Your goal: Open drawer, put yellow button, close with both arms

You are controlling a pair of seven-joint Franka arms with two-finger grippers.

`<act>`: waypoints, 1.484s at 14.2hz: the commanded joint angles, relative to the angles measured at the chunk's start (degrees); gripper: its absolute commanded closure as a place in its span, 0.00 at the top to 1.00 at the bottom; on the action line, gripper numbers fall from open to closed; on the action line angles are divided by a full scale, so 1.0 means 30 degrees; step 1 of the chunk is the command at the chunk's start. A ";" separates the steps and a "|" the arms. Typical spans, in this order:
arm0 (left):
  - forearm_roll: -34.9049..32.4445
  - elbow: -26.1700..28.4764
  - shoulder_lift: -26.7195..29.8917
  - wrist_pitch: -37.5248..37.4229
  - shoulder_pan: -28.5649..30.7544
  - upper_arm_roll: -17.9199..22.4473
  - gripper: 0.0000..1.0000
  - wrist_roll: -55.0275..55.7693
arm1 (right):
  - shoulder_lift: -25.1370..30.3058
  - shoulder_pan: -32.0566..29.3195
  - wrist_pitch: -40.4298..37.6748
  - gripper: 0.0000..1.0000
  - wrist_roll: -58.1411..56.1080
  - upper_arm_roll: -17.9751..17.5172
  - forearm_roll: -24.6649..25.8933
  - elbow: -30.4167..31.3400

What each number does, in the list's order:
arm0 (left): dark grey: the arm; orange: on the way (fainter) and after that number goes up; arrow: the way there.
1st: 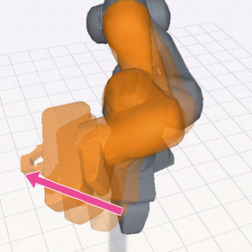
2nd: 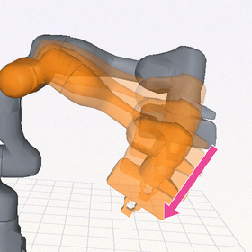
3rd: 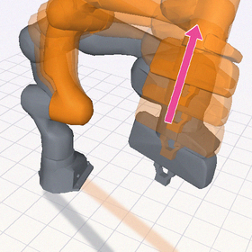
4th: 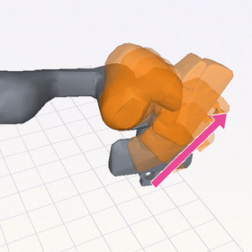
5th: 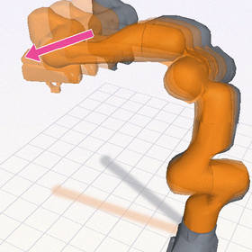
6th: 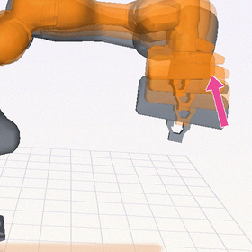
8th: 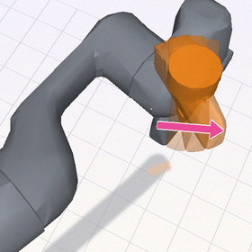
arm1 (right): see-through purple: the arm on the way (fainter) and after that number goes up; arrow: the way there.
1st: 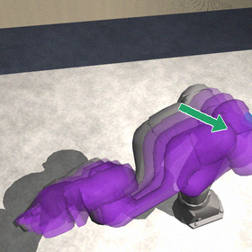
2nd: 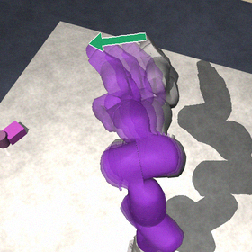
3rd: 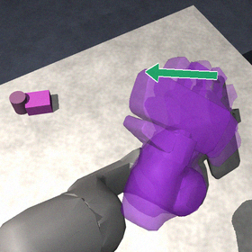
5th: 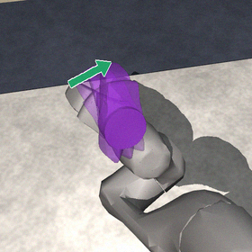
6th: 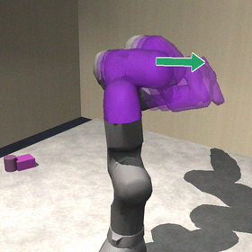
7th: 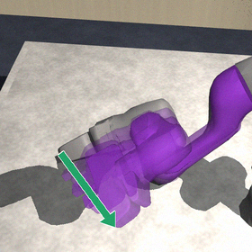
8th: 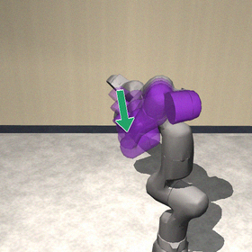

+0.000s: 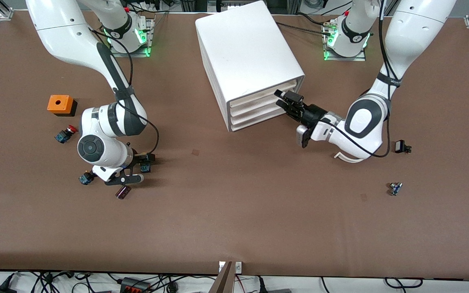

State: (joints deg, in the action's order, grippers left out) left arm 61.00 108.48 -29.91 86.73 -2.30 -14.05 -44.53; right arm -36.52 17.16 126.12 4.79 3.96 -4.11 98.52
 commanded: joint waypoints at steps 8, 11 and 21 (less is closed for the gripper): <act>0.0586 0.1573 0.0333 0.0562 0.0151 -0.0386 0.22 -0.3290 | -0.0893 0.0432 0.0557 0.93 0.0365 -0.0001 -0.0184 -0.0087; 0.0586 0.1486 0.0245 0.0562 0.0209 -0.0356 0.06 -0.3291 | -0.0893 0.0432 0.0528 0.48 0.0364 -0.0001 -0.0184 -0.0116; 0.0205 -0.4313 -0.3505 0.1090 0.0854 0.1105 0.06 -0.2968 | 0.0335 0.0578 0.0177 0.07 -0.0045 0.0000 -0.0037 -0.2951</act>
State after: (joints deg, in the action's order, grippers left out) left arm 61.27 100.66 -36.51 88.81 0.98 -12.54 -54.09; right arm -37.76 18.43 127.68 5.22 4.02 -4.16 92.07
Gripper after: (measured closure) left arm 0.855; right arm 0.643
